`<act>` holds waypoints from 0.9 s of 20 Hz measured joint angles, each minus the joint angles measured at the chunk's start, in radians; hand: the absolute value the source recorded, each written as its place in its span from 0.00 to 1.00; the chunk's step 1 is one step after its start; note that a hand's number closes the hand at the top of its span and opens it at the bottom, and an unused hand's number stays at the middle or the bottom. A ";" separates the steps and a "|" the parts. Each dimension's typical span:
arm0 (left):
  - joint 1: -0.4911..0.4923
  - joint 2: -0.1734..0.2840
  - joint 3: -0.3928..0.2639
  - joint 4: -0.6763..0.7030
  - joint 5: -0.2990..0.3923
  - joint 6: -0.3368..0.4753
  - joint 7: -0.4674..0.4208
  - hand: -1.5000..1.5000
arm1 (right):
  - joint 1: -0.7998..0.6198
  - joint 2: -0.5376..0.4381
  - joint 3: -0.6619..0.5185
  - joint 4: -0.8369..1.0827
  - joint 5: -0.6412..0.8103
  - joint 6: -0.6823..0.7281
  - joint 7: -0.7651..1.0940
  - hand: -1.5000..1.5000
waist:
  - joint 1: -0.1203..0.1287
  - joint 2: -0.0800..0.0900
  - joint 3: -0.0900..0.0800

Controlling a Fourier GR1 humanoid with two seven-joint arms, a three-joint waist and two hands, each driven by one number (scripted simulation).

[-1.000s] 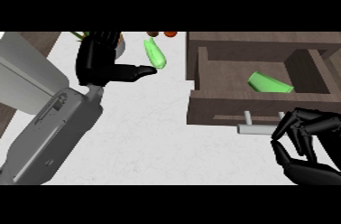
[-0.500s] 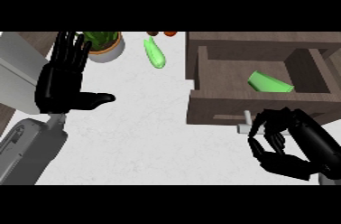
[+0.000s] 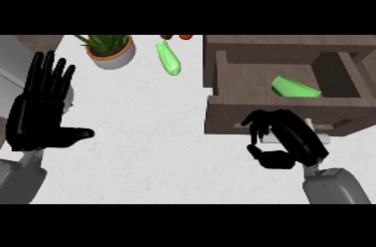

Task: Pick up the cup, place it into the drawer and close the drawer

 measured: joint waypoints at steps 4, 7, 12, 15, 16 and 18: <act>0.052 0.016 0.043 -0.013 0.003 -0.057 0.003 0.00 | -0.058 0.026 0.015 0.182 0.086 -0.066 -0.042 0.00 | 0.000 0.001 0.000; 0.078 0.000 0.071 0.004 -0.011 -0.094 -0.010 0.00 | -0.117 0.043 0.008 0.313 0.126 -0.093 -0.074 0.00 | -0.004 0.001 0.000; 0.094 -0.016 0.123 0.021 -0.030 -0.152 0.003 0.00 | -0.234 0.083 -0.032 0.538 0.160 -0.143 -0.139 0.00 | -0.007 0.000 -0.001; 0.138 -0.016 0.146 -0.003 -0.035 -0.184 0.003 0.00 | -0.323 0.088 -0.078 0.688 0.161 -0.179 -0.199 0.00 | 0.000 -0.002 -0.002; 0.151 -0.017 0.157 -0.004 -0.035 -0.195 0.002 0.00 | -0.347 0.092 -0.091 0.727 0.159 -0.183 -0.213 0.00 | 0.000 -0.003 -0.002; 0.147 -0.011 0.178 0.024 -0.030 -0.231 0.004 0.00 | -0.411 0.091 -0.122 0.822 0.148 -0.183 -0.246 0.00 | 0.003 -0.001 -0.002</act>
